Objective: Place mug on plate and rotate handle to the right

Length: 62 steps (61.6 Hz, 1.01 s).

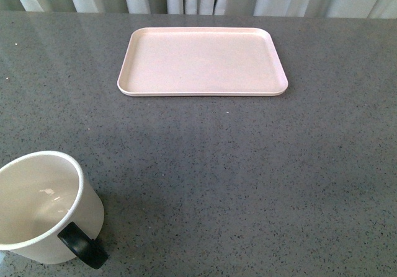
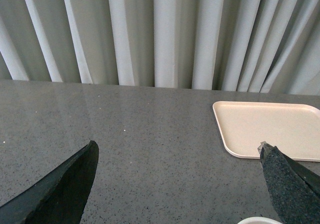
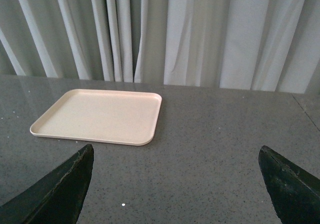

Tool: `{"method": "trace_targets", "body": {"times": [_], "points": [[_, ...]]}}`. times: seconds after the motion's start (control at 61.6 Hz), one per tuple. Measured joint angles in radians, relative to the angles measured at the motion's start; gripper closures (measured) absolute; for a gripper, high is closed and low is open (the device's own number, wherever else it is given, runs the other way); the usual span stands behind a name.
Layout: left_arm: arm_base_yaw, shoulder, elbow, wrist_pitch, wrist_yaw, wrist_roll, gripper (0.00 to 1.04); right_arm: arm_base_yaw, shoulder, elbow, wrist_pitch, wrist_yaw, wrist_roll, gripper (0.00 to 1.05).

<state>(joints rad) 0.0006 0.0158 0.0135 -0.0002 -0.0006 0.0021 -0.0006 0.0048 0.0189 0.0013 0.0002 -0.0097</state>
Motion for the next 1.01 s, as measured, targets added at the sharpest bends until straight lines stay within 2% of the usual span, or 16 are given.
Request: {"method": "trace_targets", "body": {"times": [0.503,0.52,0.552,0.585,0.649,0.682,0.877,1.007], "points": [[-0.001,0.002,0.001,-0.002,-0.004,-0.005,0.09,0.0,0.0,0.0,0.0,0.0,0.0,0.09],[-0.005,0.011,0.005,-0.016,-0.016,-0.016,0.09,0.0,0.0,0.0,0.0,0.0,0.0,0.09],[-0.034,0.074,0.064,-0.169,-0.106,-0.096,0.09,0.0,0.0,0.0,0.0,0.0,0.0,0.09],[-0.048,0.16,0.124,-0.288,-0.155,-0.152,0.09,0.0,0.0,0.0,0.0,0.002,0.0,0.09],[-0.035,0.325,0.227,-0.451,-0.181,-0.264,0.09,0.0,0.0,0.0,0.0,-0.002,0.0,0.09],[-0.025,0.39,0.259,-0.469,-0.178,-0.284,0.09,0.0,0.0,0.0,0.0,-0.001,0.0,0.09],[0.061,0.704,0.422,-0.278,-0.056,-0.236,0.09,0.0,0.0,0.0,0.0,0.0,0.0,0.09],[0.071,0.912,0.51,-0.177,-0.006,-0.157,0.09,0.0,0.0,0.0,0.0,0.0,0.0,0.09]]}}
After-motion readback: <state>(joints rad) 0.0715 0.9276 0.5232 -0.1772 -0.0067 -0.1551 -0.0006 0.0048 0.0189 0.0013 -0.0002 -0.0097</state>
